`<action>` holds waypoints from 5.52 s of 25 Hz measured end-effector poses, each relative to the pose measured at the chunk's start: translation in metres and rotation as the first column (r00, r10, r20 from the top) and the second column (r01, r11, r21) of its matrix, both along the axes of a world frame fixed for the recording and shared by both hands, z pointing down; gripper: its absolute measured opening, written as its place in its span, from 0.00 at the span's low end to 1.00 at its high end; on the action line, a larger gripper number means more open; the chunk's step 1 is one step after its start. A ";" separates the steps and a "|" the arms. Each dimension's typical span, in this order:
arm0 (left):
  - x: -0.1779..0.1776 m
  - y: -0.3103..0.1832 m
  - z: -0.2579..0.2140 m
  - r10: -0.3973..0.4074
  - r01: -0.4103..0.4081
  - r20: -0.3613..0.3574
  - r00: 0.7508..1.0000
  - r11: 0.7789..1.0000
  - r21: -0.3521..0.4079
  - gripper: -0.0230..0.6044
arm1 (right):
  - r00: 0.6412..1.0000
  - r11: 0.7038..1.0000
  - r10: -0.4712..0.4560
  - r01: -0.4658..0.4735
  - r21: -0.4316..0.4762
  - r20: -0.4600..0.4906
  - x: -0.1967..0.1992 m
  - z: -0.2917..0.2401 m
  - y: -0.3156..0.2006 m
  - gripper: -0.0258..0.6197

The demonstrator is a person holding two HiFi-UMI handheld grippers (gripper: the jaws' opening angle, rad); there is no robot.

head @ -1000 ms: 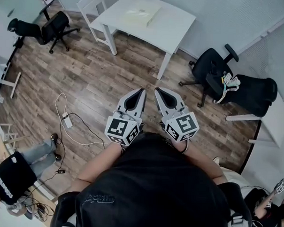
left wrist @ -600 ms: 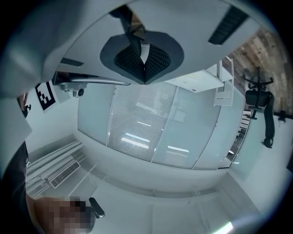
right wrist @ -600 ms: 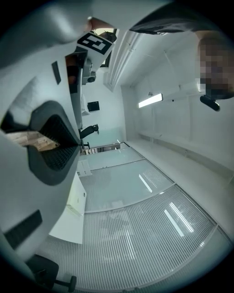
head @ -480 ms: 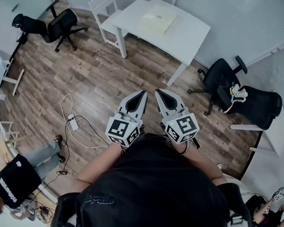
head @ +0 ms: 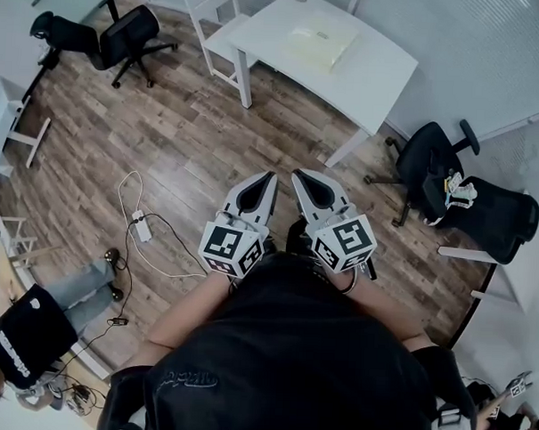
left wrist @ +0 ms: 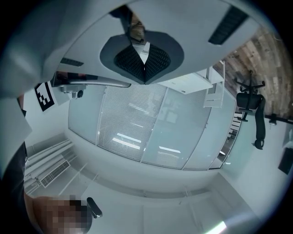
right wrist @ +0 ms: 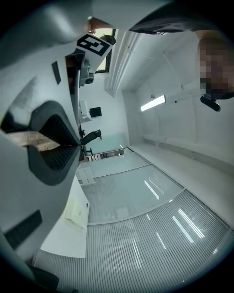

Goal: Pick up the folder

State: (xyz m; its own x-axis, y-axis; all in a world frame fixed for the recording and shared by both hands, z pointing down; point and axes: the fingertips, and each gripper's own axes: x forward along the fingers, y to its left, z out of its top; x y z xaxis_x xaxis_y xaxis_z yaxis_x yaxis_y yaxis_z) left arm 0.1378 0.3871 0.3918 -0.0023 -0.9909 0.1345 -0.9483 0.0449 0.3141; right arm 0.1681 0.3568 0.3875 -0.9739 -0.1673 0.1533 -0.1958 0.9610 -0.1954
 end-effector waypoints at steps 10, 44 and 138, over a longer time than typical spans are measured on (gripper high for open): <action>-0.035 -0.052 0.013 -0.057 0.056 -0.009 0.998 0.998 -0.024 0.06 | 0.998 0.997 -0.068 0.068 -0.023 -0.012 -0.040 0.013 -0.053 0.07; -0.060 -0.332 0.013 -0.025 0.025 0.018 1.000 0.999 -0.035 0.06 | 0.999 0.996 -0.022 0.024 -0.083 0.029 -0.064 0.016 -0.338 0.07; -0.342 -0.674 0.007 0.591 -0.591 -0.016 0.806 0.806 0.001 0.06 | 0.747 0.743 0.665 -0.664 -0.083 -0.023 -0.293 0.019 -0.634 0.08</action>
